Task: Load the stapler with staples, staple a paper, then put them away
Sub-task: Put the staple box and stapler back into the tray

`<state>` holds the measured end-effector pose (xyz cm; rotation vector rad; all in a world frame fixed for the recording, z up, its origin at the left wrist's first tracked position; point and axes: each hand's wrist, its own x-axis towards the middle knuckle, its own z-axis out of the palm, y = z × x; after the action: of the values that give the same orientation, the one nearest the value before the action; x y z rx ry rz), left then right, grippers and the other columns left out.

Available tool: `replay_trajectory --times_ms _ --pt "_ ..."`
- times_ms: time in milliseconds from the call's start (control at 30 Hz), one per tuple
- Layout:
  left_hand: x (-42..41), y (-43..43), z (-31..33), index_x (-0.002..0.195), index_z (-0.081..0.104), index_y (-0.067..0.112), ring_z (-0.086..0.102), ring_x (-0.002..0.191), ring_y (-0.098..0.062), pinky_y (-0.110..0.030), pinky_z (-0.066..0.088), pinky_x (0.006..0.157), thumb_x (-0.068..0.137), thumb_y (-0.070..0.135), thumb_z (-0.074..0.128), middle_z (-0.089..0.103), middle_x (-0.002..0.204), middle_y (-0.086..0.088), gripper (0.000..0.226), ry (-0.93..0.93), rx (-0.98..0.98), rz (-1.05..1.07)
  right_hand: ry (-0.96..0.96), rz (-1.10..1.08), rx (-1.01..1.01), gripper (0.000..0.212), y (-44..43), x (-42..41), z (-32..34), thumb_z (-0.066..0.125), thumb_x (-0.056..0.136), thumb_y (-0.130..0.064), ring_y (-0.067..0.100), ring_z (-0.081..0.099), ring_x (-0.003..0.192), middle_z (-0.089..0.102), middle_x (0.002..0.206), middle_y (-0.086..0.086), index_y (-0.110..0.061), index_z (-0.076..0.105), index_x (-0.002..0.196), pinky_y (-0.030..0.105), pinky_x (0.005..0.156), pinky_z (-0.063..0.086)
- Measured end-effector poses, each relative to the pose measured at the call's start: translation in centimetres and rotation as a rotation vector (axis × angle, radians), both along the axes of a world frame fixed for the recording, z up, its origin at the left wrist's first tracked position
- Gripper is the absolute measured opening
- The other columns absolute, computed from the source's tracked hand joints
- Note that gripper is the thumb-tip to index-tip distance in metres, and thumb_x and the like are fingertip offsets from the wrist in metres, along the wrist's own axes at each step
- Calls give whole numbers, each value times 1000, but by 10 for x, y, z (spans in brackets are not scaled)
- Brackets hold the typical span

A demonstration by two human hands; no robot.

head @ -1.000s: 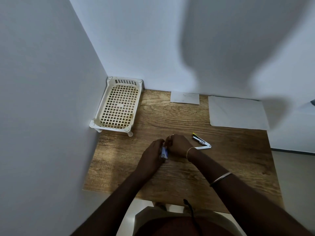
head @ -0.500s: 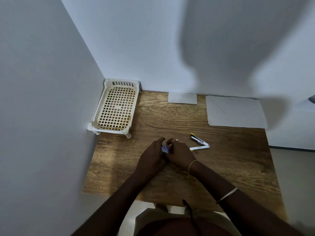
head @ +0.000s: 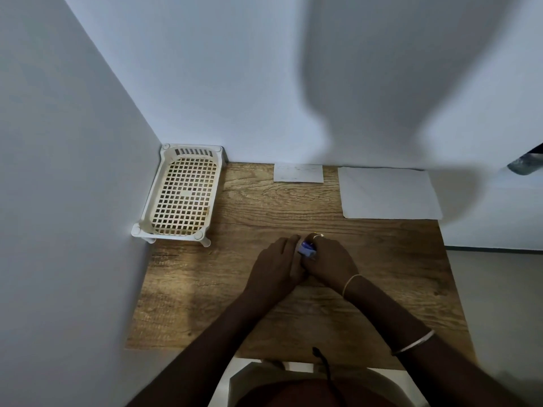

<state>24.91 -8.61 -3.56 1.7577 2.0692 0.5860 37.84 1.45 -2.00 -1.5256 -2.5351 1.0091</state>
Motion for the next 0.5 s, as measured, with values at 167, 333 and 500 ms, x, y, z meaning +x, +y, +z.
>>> replay_trajectory --times_ms 167,333,500 --pt "3 9 -13 156 35 16 44 141 -26 -38 39 111 84 41 77 40 160 -8 86 30 -98 -117 -84 85 235 40 15 34 -10 69 85 -33 21 62 107 69 114 0 -26 65 125 34 84 53" --pt "8 25 -15 158 31 12 37 148 -26 -34 28 120 84 29 78 39 162 -10 90 1 -106 -164 -152 125 249 26 23 46 -19 70 85 -30 20 64 98 69 104 -2 -28 64 110 28 69 46" --pt "14 48 -12 156 33 8 40 146 -29 -36 30 120 79 19 82 40 161 -13 92 17 -122 -231 -147 164 231 32 25 47 -22 69 87 -27 19 64 103 70 110 -3 -28 64 118 32 77 53"
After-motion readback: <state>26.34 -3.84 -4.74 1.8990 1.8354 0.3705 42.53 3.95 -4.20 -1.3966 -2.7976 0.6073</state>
